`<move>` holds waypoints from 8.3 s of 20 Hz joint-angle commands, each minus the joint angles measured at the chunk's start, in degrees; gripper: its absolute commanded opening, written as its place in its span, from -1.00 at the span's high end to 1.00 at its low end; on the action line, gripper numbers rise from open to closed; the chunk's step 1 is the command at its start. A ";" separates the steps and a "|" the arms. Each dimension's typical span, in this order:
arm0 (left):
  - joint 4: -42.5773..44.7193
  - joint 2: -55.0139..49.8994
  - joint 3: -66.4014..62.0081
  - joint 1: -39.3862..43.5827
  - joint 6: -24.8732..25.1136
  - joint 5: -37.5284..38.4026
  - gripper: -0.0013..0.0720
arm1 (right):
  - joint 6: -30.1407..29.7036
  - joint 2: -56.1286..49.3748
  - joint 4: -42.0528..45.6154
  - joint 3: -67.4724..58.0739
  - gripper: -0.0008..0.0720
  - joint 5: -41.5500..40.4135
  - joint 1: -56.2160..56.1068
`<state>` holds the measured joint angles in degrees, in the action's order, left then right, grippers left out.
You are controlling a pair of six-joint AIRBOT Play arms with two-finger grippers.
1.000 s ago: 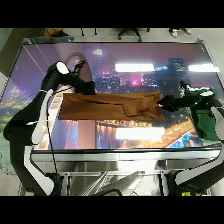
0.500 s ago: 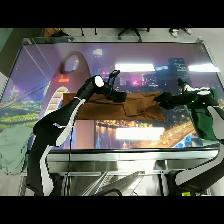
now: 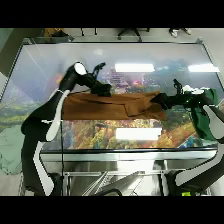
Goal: Fold the shirts.
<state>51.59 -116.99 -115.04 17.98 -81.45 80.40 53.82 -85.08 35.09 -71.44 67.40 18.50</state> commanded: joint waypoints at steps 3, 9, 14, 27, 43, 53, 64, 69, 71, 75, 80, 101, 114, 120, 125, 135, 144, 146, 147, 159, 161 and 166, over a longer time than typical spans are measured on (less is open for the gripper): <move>-0.13 2.71 -0.22 -6.49 0.00 5.35 0.93 | 1.11 0.28 2.67 -1.75 -0.79 1.88 2.16; -0.13 2.71 -0.22 -6.82 0.26 5.57 0.93 | 1.09 2.47 2.91 -5.33 -0.96 5.53 2.69; -0.11 2.69 -0.20 -6.03 0.44 5.38 0.93 | 1.97 2.80 4.46 -7.21 -0.96 5.20 3.91; -0.11 2.54 -0.22 -5.88 0.57 4.94 0.93 | 5.57 -1.55 11.30 -7.19 -0.95 4.66 2.78; -0.31 1.49 2.03 -3.02 0.20 0.33 0.93 | 3.80 1.84 11.23 -9.64 0.92 9.94 -2.80; -3.80 -8.98 5.29 21.29 -5.42 -34.05 0.93 | 11.28 15.17 3.67 -30.60 0.92 28.57 -2.86; -3.65 4.50 -0.33 9.16 -0.83 -10.45 0.93 | 13.92 13.73 3.65 -31.19 0.92 26.95 -5.62; -3.63 19.30 0.00 -6.71 -0.81 -0.39 0.93 | 15.69 9.60 3.67 -31.19 0.92 9.73 -26.18; -3.65 23.28 2.73 -10.67 0.26 -0.09 0.93 | 15.63 4.57 3.72 -31.19 0.91 -0.31 -38.12; -3.69 28.72 13.51 -14.69 3.63 -1.57 0.93 | 11.74 -8.22 8.72 -31.23 -0.11 -16.33 -55.49; -3.76 31.34 20.98 -17.42 6.64 -2.56 0.93 | 16.24 -1.09 13.40 -31.69 -0.07 -6.34 -48.70; -3.65 31.67 21.46 -18.01 6.43 2.58 0.93 | 17.92 -8.11 8.15 -16.92 -0.66 6.73 -19.50; -3.65 31.67 21.46 -18.03 6.45 3.15 0.93 | 13.88 -1.29 -2.67 -31.91 0.92 8.76 -17.88; -3.65 31.67 21.46 -18.01 6.45 3.26 0.93 | 23.56 7.28 -1.46 -48.28 0.92 -1.92 -1.36; -3.65 31.67 21.46 -18.01 6.45 3.43 0.93 | 27.26 7.26 -1.46 -46.99 0.92 -6.84 16.74; -3.76 31.67 21.46 -17.97 6.45 4.72 0.93 | 49.75 8.50 34.42 -44.74 0.92 30.71 30.58; -3.72 31.67 21.46 -17.84 6.45 6.29 0.93 | 50.03 11.30 48.57 -28.63 0.92 38.16 30.56; -3.72 31.65 21.46 -17.84 6.45 6.58 0.93 | 49.40 12.61 54.40 -22.32 0.92 37.88 30.56; -3.72 31.63 21.46 -17.84 6.47 6.38 0.93 | 48.89 12.92 55.95 -19.32 0.92 36.74 30.58; -6.21 31.63 19.69 -19.04 6.45 0.48 0.93 | 45.70 13.49 52.63 -27.45 -0.93 32.06 24.76; -7.19 31.65 15.04 -20.76 6.36 0.87 0.93 | 45.99 15.69 49.57 -28.41 -0.22 29.20 20.81; -7.15 37.88 16.00 -23.15 4.48 6.34 0.93 | 46.05 21.55 42.97 -25.27 0.92 26.95 3.56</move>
<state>44.71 -82.81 -100.99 -4.25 -76.31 84.64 99.63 -66.50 82.02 -98.13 95.98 30.94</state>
